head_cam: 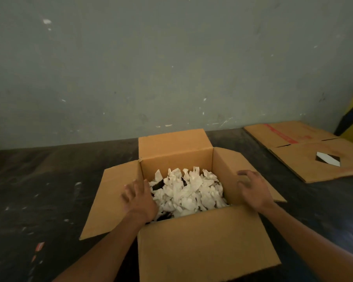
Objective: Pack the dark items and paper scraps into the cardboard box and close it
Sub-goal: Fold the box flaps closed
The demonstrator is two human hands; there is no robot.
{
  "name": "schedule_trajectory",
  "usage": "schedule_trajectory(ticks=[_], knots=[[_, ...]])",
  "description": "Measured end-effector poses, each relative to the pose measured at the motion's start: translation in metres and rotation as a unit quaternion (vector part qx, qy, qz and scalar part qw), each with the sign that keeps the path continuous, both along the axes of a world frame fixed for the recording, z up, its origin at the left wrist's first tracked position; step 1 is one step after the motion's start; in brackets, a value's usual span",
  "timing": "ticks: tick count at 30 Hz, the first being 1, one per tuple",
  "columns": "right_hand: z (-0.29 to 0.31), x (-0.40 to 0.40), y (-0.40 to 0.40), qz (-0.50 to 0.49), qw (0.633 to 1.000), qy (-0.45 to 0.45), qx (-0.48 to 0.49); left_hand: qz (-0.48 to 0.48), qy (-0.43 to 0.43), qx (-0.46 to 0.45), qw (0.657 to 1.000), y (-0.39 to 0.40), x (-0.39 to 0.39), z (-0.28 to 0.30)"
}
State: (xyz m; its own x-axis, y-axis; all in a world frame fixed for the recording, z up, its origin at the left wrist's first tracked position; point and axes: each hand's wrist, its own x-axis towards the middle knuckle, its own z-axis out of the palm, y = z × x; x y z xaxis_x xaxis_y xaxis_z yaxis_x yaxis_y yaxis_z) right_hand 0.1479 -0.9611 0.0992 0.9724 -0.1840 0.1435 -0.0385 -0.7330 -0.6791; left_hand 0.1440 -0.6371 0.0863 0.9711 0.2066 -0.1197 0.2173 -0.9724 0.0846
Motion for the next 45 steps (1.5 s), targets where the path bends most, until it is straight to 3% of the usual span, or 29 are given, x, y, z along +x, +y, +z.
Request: schedule_trajectory(ticks=[4, 8, 10, 13, 20, 24, 27, 30, 33, 39, 42, 45], knots=[[-0.01, -0.029, -0.001, -0.158, 0.971, 0.057, 0.17, 0.044, -0.01, -0.055, 0.997, 0.006, -0.014, 0.002], [-0.015, -0.044, 0.001, -0.282, 0.88, 0.153, 0.35, 0.063, -0.009, -0.09, 0.994, 0.012, -0.024, -0.002], [-0.008, -0.05, -0.001, -0.273, 0.841, 0.187, 0.428, 0.066, -0.012, -0.102, 0.993, 0.012, -0.026, -0.004], [0.01, -0.052, -0.006, -0.204, 0.84, 0.229, 0.447, 0.066, -0.017, -0.109, 0.992, 0.011, -0.027, -0.005], [0.022, -0.047, 0.014, -0.175, 0.918, 0.015, 0.357, 0.088, -0.033, -0.085, 0.992, 0.004, -0.026, -0.005], [0.016, -0.051, 0.036, -0.071, 0.976, -0.033, 0.201, 0.085, -0.043, -0.083, 0.992, 0.004, -0.027, -0.005], [0.009, -0.048, 0.044, 0.023, 0.999, -0.043, 0.021, 0.079, -0.05, -0.104, 0.99, 0.007, -0.029, -0.006], [0.004, -0.045, 0.054, 0.106, 0.981, -0.014, -0.165, 0.062, -0.078, -0.145, 0.984, 0.014, -0.032, -0.007], [0.002, -0.045, 0.068, 0.15, 0.953, 0.031, -0.263, 0.042, -0.106, -0.163, 0.98, 0.023, -0.038, -0.007], [-0.013, -0.042, 0.095, 0.172, 0.926, 0.085, -0.326, 0.068, -0.092, -0.191, 0.975, 0.046, -0.05, -0.012], [-0.02, -0.041, 0.1, 0.163, 0.923, 0.1, -0.334, 0.142, -0.072, -0.168, 0.973, 0.063, -0.059, -0.011], [-0.021, -0.041, 0.1, 0.158, 0.922, 0.1, -0.339, 0.254, -0.043, -0.216, 0.942, 0.079, -0.068, -0.007]])
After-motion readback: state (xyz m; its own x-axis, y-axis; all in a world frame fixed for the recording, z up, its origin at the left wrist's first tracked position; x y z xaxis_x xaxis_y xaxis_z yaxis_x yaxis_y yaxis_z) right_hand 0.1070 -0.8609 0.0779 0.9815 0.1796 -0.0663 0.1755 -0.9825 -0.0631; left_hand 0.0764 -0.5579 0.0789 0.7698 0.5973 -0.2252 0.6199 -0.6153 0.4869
